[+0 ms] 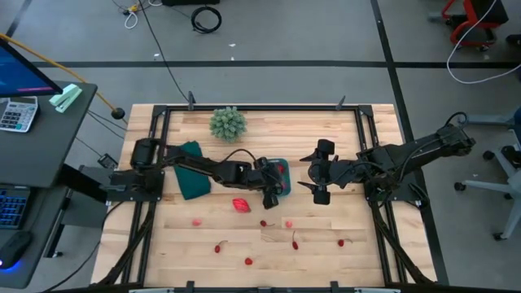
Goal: Pick and placing Produce into tupperware
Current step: Put the pink dragon fruit into the blue bin
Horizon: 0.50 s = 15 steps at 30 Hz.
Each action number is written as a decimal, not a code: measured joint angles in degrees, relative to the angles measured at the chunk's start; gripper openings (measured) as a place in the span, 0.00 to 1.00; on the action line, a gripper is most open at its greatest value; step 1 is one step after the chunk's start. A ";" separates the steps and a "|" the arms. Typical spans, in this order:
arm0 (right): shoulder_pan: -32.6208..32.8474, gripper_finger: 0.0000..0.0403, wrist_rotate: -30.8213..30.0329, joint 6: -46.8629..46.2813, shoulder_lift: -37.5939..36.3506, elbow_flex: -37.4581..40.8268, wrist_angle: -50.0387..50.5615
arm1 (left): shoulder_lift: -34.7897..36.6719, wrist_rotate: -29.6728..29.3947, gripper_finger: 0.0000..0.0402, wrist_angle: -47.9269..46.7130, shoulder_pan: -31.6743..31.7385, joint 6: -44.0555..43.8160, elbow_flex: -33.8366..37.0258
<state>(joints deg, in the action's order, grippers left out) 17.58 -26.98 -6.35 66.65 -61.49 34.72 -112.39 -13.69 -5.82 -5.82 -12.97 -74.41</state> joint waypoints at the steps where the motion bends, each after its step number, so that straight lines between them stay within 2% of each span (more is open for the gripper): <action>1: 0.00 0.84 -0.02 0.01 0.00 0.00 0.06 | 1.14 0.03 0.40 -1.07 -0.42 0.17 0.00; 3: 0.00 0.84 -0.02 0.02 0.00 0.00 -0.02 | 3.43 0.08 0.40 -2.95 -1.24 0.55 -0.06; 11: 0.00 0.84 0.00 -0.02 0.00 0.00 0.11 | 13.54 0.00 0.40 -21.33 -5.51 -0.15 -0.04; 15: 0.00 0.84 0.00 -0.02 0.00 0.00 0.02 | 14.84 0.08 0.40 -28.70 -8.55 4.32 -0.03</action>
<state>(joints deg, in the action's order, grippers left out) 17.58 -26.98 -6.37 66.65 -61.49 34.74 -97.54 -13.61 -34.52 -14.37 -8.65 -74.44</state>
